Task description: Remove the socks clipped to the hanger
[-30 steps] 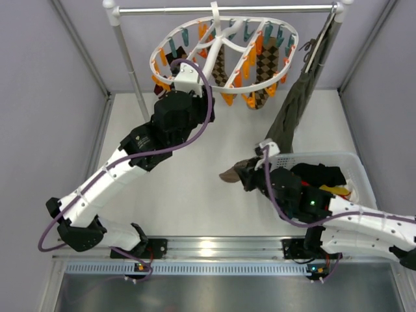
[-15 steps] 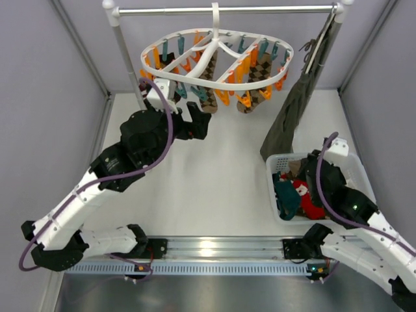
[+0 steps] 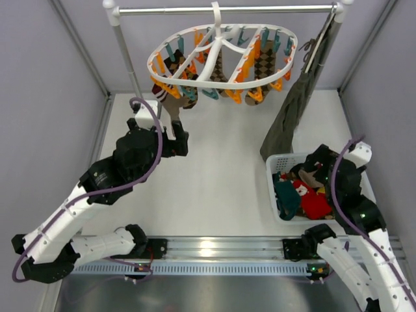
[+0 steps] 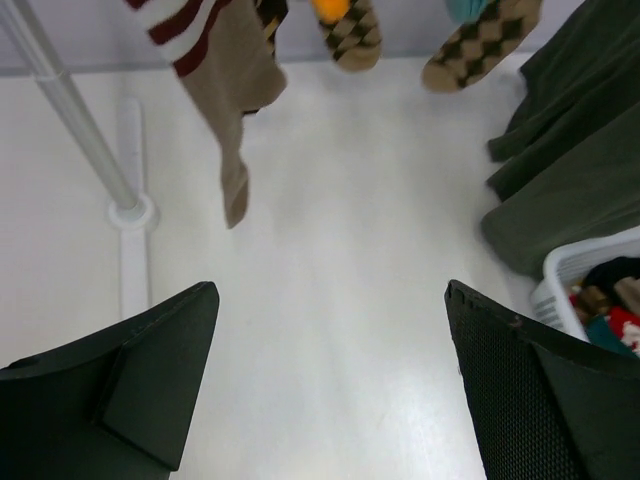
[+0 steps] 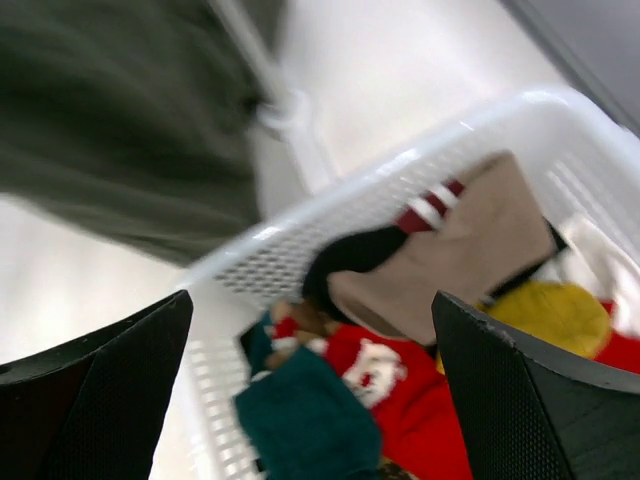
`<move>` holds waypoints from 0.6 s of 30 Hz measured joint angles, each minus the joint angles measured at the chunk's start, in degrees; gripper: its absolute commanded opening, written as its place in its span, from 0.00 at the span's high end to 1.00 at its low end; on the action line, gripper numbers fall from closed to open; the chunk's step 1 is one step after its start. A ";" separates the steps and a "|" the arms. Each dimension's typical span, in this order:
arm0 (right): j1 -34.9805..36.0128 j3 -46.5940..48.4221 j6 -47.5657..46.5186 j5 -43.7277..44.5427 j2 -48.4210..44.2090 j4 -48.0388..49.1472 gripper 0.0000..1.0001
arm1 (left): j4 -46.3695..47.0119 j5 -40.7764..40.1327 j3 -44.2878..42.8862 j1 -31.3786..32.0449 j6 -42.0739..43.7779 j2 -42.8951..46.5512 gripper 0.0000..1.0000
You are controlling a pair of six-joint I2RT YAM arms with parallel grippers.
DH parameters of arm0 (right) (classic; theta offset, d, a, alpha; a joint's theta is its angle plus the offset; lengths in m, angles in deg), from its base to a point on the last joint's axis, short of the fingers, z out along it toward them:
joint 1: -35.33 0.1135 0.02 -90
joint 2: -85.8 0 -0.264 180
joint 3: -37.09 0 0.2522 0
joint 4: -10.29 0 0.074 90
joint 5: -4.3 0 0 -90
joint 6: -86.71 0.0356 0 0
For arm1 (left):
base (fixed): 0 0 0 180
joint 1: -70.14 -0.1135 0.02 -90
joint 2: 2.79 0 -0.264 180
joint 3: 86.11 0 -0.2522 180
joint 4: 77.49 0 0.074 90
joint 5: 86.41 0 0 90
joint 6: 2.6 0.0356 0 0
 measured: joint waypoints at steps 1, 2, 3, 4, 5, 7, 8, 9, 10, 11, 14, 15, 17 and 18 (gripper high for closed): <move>-0.02 1.70 -1.62 -2.58 -0.57 0.76 0.01 | -1.11 -0.33 0.76 -0.44 -0.17 -0.09 0.02; -0.04 2.89 -3.30 -7.32 -0.92 2.62 0.01 | -2.05 -0.11 1.55 -1.42 -0.35 -0.13 0.02; -0.11 3.54 -4.33 -11.34 -0.96 3.93 0.01 | -2.84 0.00 2.16 -2.51 -0.46 -0.24 0.02; -0.17 3.63 -5.62 -17.16 -0.85 6.40 0.00 | -3.50 0.44 2.93 -4.15 -0.61 -0.24 0.02; -0.17 3.56 -6.60 -23.28 -0.24 8.50 0.01 | -4.11 0.90 3.58 -6.14 -0.76 -0.26 0.02; -0.22 3.26 -7.63 -34.93 2.23 12.72 0.01 | -4.98 2.67 4.31 -10.56 -0.76 -0.39 0.02; -0.17 2.69 -7.91 -40.72 3.98 15.69 0.01 | -5.09 3.61 4.55 -12.63 -0.74 -0.39 0.02; -0.15 2.19 -7.98 -44.24 5.03 17.42 0.01 | -5.07 4.11 4.79 -13.99 -0.63 -0.37 0.02; 0.11 1.14 -8.00 -47.98 5.92 19.80 0.01 | -4.66 5.11 5.33 -15.17 -0.17 -0.31 0.02; 0.48 0.07 -8.09 -51.08 6.56 21.57 0.01 | -3.76 6.40 6.16 -15.91 0.33 -0.13 0.02; 1.75 -3.50 -8.15 -59.65 7.06 26.49 0.00 | -0.37 9.22 9.90 -16.24 0.96 0.20 0.02; 2.25 -4.22 -8.04 -62.05 6.88 28.04 0.01 | 1.60 9.38 12.00 -16.26 1.18 0.44 0.02; 3.21 -4.61 -7.69 -65.68 6.32 30.34 0.01 | 5.62 9.07 16.87 -16.37 1.84 0.70 0.02; 3.63 -4.61 -7.65 -67.04 5.88 31.54 0.01 | 8.17 8.98 19.23 -16.63 2.08 0.79 0.02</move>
